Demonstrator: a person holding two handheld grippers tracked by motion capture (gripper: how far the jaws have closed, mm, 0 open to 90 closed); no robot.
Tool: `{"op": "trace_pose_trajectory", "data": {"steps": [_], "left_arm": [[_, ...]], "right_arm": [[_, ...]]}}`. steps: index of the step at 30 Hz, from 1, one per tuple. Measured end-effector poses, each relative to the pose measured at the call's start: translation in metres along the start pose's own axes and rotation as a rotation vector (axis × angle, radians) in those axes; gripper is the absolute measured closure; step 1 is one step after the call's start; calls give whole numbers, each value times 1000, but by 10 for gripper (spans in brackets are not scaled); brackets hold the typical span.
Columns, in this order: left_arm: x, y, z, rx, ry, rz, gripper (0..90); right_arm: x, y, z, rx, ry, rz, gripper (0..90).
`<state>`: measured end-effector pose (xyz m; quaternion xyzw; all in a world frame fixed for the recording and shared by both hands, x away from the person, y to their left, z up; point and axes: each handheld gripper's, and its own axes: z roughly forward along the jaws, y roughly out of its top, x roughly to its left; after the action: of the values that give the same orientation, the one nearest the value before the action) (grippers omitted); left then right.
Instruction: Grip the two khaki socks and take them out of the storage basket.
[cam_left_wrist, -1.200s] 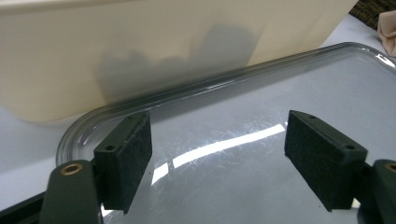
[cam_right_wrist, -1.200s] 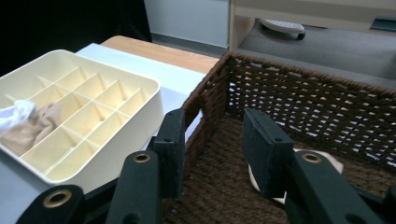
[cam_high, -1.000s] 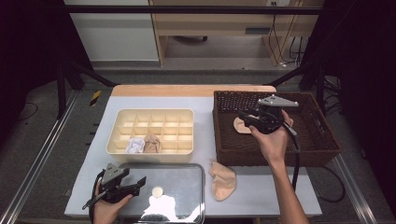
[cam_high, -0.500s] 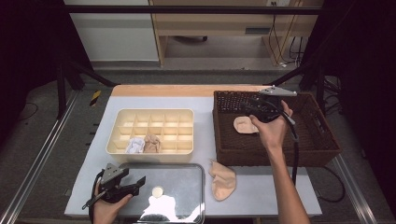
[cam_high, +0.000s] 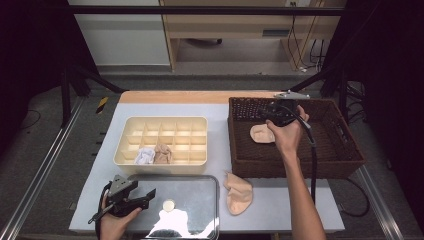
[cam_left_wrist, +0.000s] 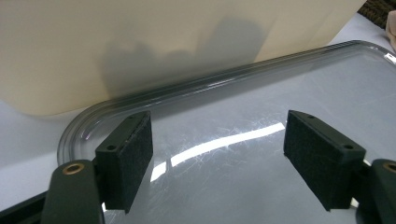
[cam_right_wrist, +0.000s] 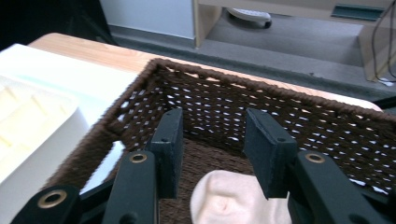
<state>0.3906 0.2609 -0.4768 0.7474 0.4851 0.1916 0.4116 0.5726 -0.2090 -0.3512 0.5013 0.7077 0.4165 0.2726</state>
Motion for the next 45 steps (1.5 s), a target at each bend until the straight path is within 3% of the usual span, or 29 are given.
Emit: {"op": "trace_pose_trajectory", "data": {"steps": [8,14,20,25,34,42,45], "left_arm": [[-1,0,0,2,0,5,234],[-1,0,0,2,4,4,234],[-1,0,0,2,5,7,235],[-1,0,1,4,5,6,235],[-1,0,0,1,6,8,235],[-1,0,1,3,5,10,236],[-1,0,0,1,6,11,236]], "right_arm": [[-9,-8,12,21,-22,28,586],[-14,-15,20,71,-50,16,584],[-22,-27,27,94,-52,48,597],[-27,-32,35,154,-57,63,590],[-33,-40,45,205,-95,59,586],[-43,-55,50,252,-115,119,585],[-43,-55,50,261,-129,111,584]]}}
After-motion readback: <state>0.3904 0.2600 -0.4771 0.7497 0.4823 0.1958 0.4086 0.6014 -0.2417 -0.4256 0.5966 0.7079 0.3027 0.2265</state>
